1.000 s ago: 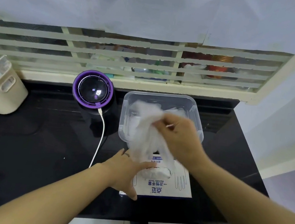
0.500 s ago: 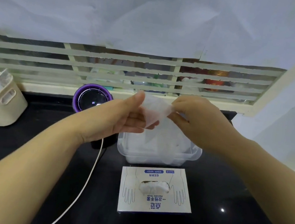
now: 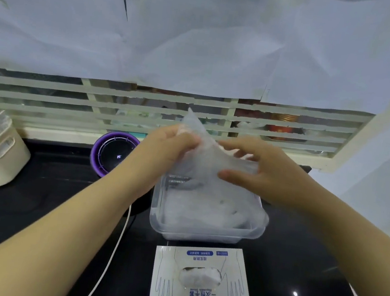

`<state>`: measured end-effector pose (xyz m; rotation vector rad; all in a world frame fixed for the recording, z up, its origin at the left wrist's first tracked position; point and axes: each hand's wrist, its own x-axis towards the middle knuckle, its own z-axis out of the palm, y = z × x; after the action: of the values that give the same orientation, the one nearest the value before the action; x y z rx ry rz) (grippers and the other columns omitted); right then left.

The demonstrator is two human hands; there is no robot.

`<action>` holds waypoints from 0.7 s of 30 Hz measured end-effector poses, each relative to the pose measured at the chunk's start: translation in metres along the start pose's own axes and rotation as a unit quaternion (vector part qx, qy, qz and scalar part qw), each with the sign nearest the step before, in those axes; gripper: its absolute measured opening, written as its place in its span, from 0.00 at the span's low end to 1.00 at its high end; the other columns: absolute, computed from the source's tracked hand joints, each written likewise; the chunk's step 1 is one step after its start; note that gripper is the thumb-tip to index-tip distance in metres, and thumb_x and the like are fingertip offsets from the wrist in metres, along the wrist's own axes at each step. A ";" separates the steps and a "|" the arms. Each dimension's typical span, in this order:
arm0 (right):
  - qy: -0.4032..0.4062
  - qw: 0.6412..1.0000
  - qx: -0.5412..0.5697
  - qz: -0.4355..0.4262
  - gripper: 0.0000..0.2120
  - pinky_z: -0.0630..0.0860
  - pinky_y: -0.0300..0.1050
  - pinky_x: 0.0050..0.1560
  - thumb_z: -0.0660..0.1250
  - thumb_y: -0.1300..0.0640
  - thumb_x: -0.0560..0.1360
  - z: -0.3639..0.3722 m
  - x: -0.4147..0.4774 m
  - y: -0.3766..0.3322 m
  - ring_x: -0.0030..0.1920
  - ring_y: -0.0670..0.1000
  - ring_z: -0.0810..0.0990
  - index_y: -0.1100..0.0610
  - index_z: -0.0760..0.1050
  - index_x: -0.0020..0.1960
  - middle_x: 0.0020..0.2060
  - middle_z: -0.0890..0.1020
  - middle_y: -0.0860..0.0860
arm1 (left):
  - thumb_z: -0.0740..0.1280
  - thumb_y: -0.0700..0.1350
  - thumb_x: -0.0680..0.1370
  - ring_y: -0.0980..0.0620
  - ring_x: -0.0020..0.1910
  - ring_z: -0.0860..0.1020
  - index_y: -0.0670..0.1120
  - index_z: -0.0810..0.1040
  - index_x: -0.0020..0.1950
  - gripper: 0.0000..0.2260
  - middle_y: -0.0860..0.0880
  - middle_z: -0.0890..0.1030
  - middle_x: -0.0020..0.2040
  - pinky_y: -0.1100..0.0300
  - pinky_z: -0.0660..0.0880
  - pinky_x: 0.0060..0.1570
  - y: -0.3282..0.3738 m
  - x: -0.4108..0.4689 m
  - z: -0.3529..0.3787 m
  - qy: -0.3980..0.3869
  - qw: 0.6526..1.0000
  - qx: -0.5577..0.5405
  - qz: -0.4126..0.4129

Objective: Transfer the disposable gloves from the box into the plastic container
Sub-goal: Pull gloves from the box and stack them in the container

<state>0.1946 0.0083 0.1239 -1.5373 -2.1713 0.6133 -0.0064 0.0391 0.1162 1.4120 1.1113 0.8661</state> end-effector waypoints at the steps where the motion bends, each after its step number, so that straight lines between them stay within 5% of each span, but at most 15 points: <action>1: -0.018 0.996 0.072 0.050 0.34 0.73 0.39 0.57 0.61 0.32 0.66 0.001 0.003 0.009 0.56 0.39 0.74 0.44 0.66 0.70 0.59 0.74 0.39 | 0.66 0.47 0.72 0.49 0.45 0.80 0.44 0.79 0.44 0.08 0.47 0.82 0.42 0.51 0.78 0.52 0.000 0.004 -0.001 0.000 0.998 -0.062 -0.014; 4: -0.074 0.924 0.300 0.223 0.39 0.72 0.49 0.63 0.61 0.27 0.63 0.016 0.007 0.031 0.62 0.46 0.74 0.43 0.63 0.70 0.66 0.72 0.46 | 0.57 0.38 0.78 0.44 0.50 0.82 0.35 0.77 0.55 0.12 0.40 0.83 0.50 0.53 0.80 0.52 0.000 0.008 -0.005 -0.043 0.979 -0.199 -0.030; 7: -0.096 0.757 0.544 0.349 0.52 0.74 0.55 0.59 0.65 0.25 0.59 0.040 -0.001 0.046 0.66 0.59 0.70 0.48 0.55 0.75 0.67 0.70 0.60 | 0.57 0.39 0.72 0.42 0.54 0.81 0.30 0.74 0.61 0.21 0.35 0.80 0.56 0.51 0.79 0.53 -0.005 0.011 -0.008 -0.072 0.955 -0.286 -0.017; 9: -0.086 0.670 0.638 0.371 0.51 0.76 0.52 0.49 0.64 0.28 0.61 0.049 -0.007 0.045 0.63 0.60 0.74 0.52 0.55 0.76 0.64 0.73 0.63 | 0.58 0.40 0.70 0.42 0.54 0.81 0.31 0.73 0.64 0.24 0.34 0.79 0.58 0.51 0.80 0.53 -0.011 0.016 -0.010 -0.077 0.945 -0.316 -0.028; 11: -0.027 0.622 0.713 0.324 0.46 0.80 0.53 0.45 0.69 0.34 0.63 0.053 -0.006 0.050 0.55 0.59 0.80 0.53 0.61 0.74 0.59 0.77 0.61 | 0.58 0.41 0.70 0.42 0.56 0.80 0.33 0.73 0.64 0.24 0.35 0.79 0.59 0.51 0.79 0.54 -0.020 0.018 -0.012 -0.077 0.947 -0.310 -0.033; 13: 0.049 0.660 0.701 0.265 0.40 0.80 0.50 0.49 0.75 0.45 0.65 0.049 0.001 0.060 0.56 0.57 0.80 0.51 0.63 0.73 0.60 0.77 0.58 | 0.56 0.39 0.74 0.43 0.57 0.80 0.35 0.76 0.61 0.19 0.38 0.81 0.57 0.51 0.79 0.56 -0.028 0.019 -0.013 -0.054 0.959 -0.274 -0.042; 17: 0.124 0.855 0.431 0.260 0.25 0.77 0.43 0.49 0.69 0.63 0.73 0.040 0.014 0.070 0.51 0.50 0.80 0.47 0.70 0.66 0.49 0.82 0.50 | 0.56 0.37 0.79 0.48 0.42 0.78 0.41 0.78 0.45 0.11 0.49 0.83 0.38 0.53 0.75 0.47 -0.054 0.028 -0.008 0.059 0.989 -0.048 -0.130; 19: 0.090 0.929 0.270 0.237 0.21 0.75 0.36 0.42 0.70 0.62 0.73 0.044 0.016 0.080 0.43 0.47 0.80 0.49 0.72 0.64 0.42 0.83 0.51 | 0.60 0.40 0.79 0.50 0.38 0.74 0.42 0.75 0.43 0.07 0.49 0.78 0.37 0.57 0.72 0.41 -0.071 0.031 -0.007 0.028 0.975 0.164 -0.150; 21: 0.057 0.963 0.138 0.222 0.17 0.72 0.31 0.36 0.69 0.62 0.74 0.055 0.019 0.090 0.39 0.46 0.80 0.51 0.75 0.61 0.41 0.81 0.50 | 0.62 0.42 0.78 0.53 0.40 0.74 0.44 0.72 0.51 0.04 0.49 0.77 0.46 0.61 0.70 0.40 -0.084 0.028 -0.005 -0.032 0.930 0.334 -0.153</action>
<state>0.2271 0.0464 0.0292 -1.8569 -1.5788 0.8997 -0.0165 0.0650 0.0320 1.7231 1.6125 0.2063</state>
